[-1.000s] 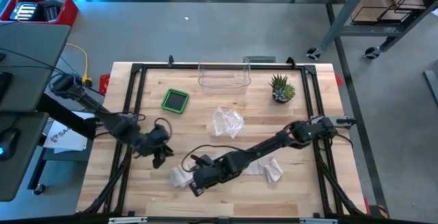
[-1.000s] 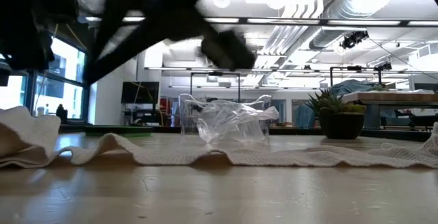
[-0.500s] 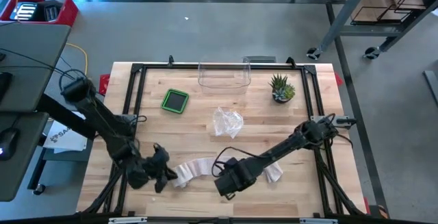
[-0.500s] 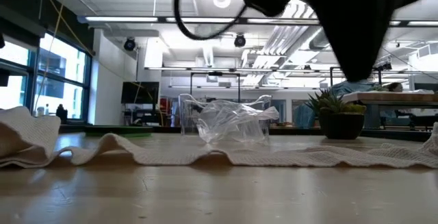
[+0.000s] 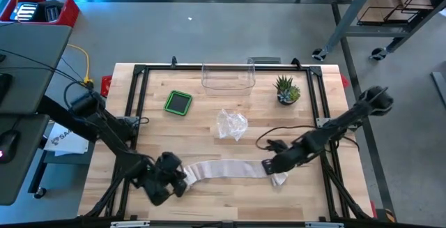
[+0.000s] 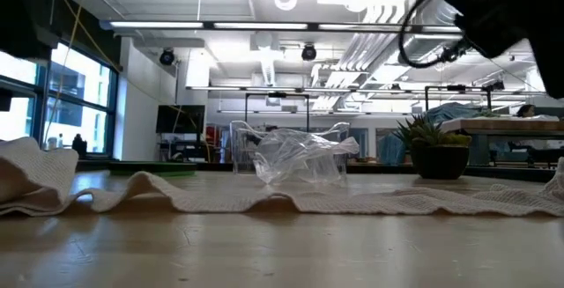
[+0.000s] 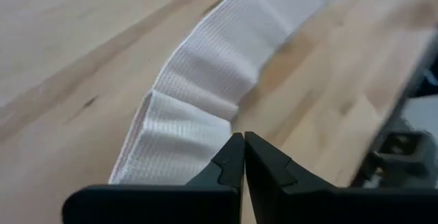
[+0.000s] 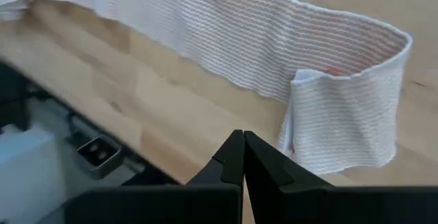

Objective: Roll bandage
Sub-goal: Roll the bandage

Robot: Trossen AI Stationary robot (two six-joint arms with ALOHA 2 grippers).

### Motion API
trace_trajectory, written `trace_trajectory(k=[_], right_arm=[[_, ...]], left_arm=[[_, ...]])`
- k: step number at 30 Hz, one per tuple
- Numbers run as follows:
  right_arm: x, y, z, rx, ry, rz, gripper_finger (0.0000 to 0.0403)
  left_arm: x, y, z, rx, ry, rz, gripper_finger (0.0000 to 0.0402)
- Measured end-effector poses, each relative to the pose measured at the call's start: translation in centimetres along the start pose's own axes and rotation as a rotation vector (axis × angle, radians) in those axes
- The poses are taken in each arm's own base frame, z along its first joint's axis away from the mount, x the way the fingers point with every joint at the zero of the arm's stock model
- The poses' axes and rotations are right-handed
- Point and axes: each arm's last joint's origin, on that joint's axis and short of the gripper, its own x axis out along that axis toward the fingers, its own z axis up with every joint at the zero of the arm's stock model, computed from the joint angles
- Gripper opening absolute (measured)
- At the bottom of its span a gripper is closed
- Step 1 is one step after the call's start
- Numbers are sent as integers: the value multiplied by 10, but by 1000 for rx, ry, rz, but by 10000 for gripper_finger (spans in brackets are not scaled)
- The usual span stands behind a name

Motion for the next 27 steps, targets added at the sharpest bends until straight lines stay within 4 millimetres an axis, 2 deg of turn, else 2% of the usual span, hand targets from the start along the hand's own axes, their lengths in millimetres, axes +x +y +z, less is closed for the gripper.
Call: trace_trajectory(k=[5, 8, 12, 21, 27], right_arm=[[3, -26, 1, -13, -7, 18, 0], [10, -24, 1, -16, 30, 96, 0], [22, -20, 6, -1, 9, 145, 0], [59, -12, 18, 87, -42, 86, 0], [59, -4, 18, 82, -45, 86, 0]], left_arm=[[27, -7, 6, -106, 46, -1, 1], [42, -8, 4, -183, 83, 20, 1], [51, -6, 0, -251, 88, 48, 0], [65, 8, -14, -96, 260, 208, 0], [59, 22, -13, -21, 281, 340, 0]])
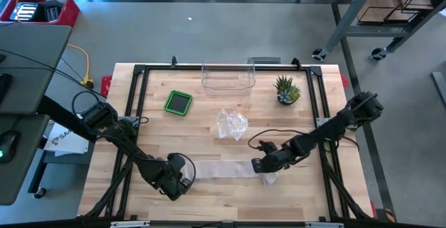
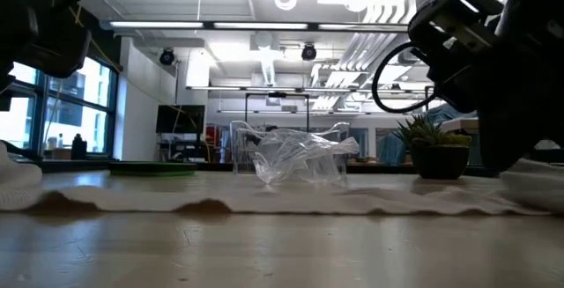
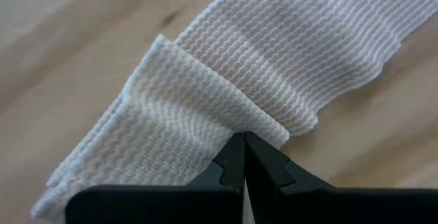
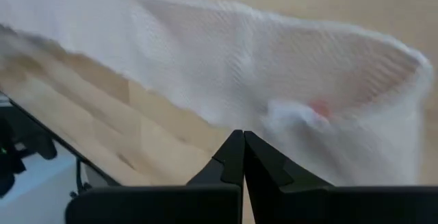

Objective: Roll bandage
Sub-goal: Roll the bandage

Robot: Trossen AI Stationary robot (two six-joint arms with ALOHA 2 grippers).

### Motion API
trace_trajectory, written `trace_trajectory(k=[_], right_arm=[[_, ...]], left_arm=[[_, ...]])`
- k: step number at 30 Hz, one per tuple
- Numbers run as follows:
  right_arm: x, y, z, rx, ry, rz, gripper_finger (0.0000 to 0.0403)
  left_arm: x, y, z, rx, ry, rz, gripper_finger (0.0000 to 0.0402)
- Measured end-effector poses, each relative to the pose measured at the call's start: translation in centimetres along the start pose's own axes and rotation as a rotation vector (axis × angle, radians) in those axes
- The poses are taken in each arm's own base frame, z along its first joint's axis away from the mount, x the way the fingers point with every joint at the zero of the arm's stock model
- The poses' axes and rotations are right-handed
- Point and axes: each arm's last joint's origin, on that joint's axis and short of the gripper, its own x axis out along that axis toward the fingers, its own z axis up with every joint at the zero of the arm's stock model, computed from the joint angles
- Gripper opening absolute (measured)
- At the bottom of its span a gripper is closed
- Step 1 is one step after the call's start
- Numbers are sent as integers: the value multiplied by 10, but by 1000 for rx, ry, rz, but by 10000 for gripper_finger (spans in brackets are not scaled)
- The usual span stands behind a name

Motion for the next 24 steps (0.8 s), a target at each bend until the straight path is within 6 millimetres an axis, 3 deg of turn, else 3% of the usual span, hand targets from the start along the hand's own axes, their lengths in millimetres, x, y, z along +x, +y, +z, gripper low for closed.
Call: trace_trajectory(k=[8, 17, 24], right_arm=[[-6, 24, -7, 10, 16, 43, 0], [26, 33, -9, 20, 33, -91, 0], [5, 25, -11, 12, 12, -268, 0]], left_arm=[[1, -2, 1, 36, -5, -15, 0], [1, -8, 2, 20, -5, -75, 0], [0, -9, 1, 43, -2, -89, 0]])
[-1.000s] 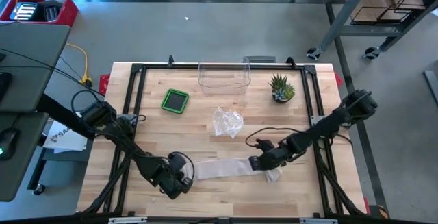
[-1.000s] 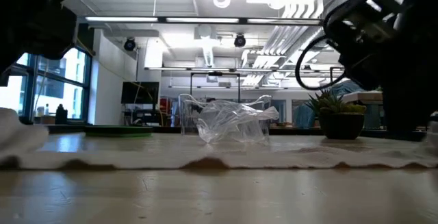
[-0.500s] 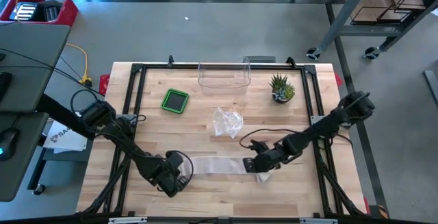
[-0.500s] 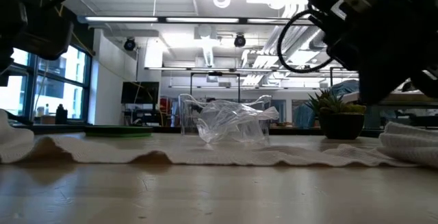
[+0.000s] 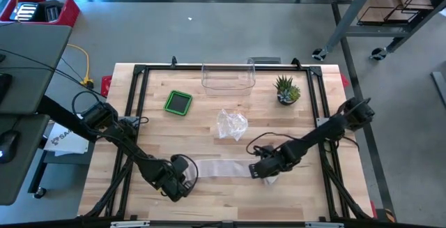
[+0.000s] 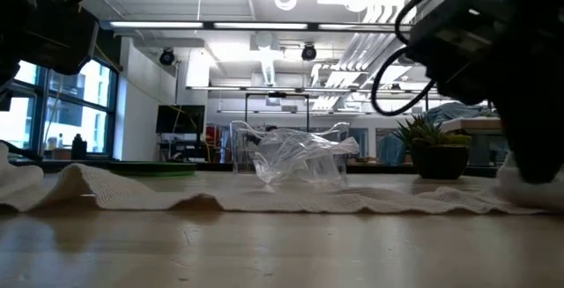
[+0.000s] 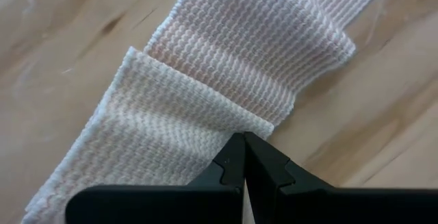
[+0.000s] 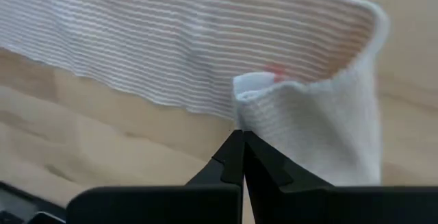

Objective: Roll bandage
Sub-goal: Roll the bandage

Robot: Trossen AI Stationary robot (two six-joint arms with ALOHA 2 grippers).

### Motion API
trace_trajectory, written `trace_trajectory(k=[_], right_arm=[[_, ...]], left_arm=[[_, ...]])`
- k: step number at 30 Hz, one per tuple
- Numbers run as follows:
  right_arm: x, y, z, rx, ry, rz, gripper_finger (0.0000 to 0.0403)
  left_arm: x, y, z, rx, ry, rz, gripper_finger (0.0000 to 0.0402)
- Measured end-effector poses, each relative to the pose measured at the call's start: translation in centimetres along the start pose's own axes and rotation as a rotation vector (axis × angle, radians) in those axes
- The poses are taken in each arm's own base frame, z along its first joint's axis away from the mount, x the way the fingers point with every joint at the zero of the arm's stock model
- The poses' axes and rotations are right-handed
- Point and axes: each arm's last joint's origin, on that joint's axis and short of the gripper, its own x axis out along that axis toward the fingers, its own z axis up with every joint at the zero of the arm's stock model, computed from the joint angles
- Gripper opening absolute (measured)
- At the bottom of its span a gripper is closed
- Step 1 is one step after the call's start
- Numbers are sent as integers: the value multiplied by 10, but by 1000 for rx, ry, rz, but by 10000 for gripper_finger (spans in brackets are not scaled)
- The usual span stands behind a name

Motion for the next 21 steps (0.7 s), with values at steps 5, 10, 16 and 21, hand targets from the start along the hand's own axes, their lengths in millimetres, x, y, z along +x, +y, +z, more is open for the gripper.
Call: trace_trajectory(k=[5, 10, 16, 21], right_arm=[[-15, -17, 1, 2, -17, -127, 0], [-43, -35, 1, 7, -52, -220, 0], [-73, -38, -3, -11, -56, -96, 0], [-46, -14, -6, -55, -31, 35, 0]], left_arm=[[0, 2, 0, 49, 0, 16, 0], [0, 4, -1, 57, 7, 37, 0], [0, 4, -2, 60, 8, 37, 0], [0, 4, -2, 54, 6, 36, 0]])
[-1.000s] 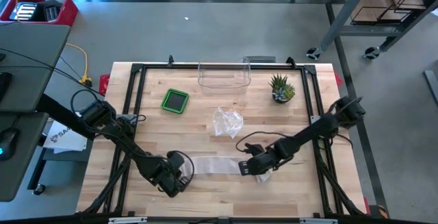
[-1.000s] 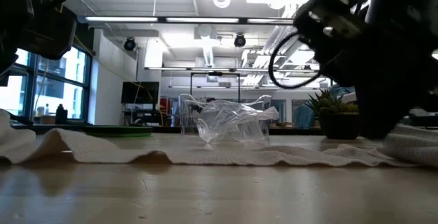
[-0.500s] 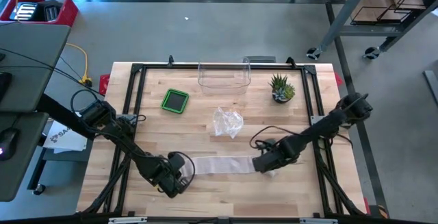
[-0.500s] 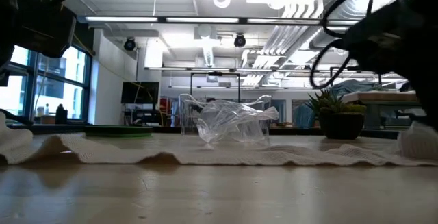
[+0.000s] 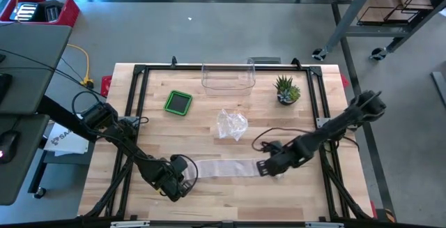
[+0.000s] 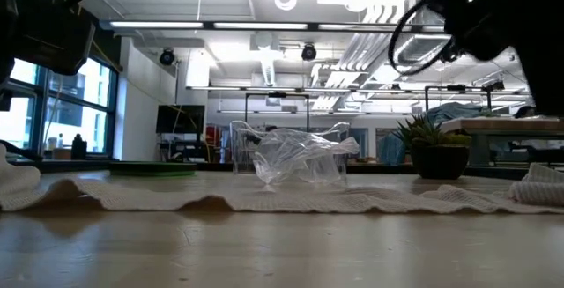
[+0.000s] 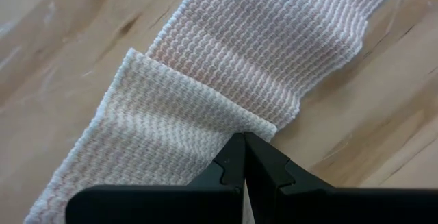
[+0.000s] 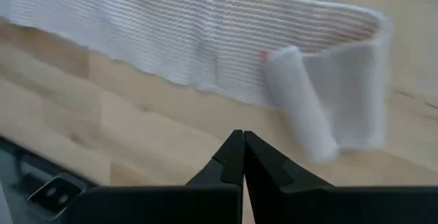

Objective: Roll bandage
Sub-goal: Roll the bandage

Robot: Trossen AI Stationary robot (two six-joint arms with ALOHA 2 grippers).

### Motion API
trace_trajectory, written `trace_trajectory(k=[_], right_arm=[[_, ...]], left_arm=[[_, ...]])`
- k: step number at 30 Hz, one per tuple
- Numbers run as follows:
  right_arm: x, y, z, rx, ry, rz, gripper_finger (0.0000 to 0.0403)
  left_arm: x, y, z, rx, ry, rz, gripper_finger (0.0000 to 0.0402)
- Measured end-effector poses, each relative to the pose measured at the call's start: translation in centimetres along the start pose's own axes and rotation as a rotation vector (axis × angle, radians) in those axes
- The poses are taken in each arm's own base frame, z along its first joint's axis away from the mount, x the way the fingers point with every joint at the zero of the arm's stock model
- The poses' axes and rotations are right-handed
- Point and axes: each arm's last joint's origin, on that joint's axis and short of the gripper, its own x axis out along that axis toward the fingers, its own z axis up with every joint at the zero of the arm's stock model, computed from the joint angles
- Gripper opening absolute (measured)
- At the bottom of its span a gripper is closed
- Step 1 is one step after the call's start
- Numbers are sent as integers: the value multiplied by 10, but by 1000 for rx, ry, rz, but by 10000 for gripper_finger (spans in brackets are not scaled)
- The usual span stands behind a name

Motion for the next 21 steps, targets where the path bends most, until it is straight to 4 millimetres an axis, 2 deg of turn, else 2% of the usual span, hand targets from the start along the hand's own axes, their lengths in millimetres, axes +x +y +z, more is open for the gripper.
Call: trace_trajectory(k=[5, 8, 15, 21], right_arm=[[41, 9, 6, -26, 50, -33, 0], [51, 9, 10, -7, 41, -63, 0], [44, -10, 13, -31, 51, -258, 0], [16, -25, 16, -29, 8, -361, 0]], left_arm=[[0, 0, 0, -3, 2, -2, 0], [0, -1, 0, -3, 8, -6, 0], [0, -1, -3, 42, 37, -17, 0], [-1, -1, -7, 57, 41, -12, 0]])
